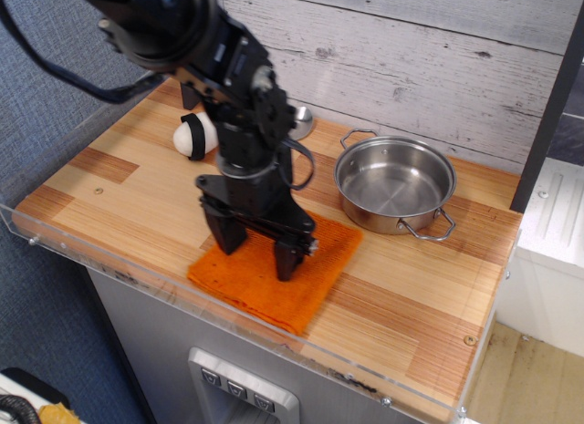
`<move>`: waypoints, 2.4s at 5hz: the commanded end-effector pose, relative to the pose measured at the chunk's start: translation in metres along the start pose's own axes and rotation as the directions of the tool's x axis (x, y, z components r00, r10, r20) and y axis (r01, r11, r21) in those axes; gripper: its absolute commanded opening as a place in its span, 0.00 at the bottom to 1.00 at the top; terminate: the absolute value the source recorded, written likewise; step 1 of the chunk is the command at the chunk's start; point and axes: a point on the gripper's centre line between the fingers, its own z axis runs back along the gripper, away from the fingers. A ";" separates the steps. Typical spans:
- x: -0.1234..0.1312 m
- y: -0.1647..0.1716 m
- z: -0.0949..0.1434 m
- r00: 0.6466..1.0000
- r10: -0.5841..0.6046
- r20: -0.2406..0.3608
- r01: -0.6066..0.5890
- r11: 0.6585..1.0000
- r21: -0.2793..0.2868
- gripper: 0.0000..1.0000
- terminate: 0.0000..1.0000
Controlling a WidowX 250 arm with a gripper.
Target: Move the orange cloth to below the white and black object
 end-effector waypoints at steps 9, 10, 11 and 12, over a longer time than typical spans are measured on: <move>0.044 0.064 0.112 0.966 0.101 0.239 -0.067 0.987 -0.147 1.00 0.00; 0.046 0.024 0.111 0.976 0.032 0.215 0.000 0.989 -0.149 1.00 0.00; 0.040 -0.003 0.115 0.978 -0.053 0.204 0.076 0.991 -0.106 1.00 0.00; 0.040 -0.003 0.115 0.978 -0.053 0.204 0.076 0.991 -0.106 1.00 1.00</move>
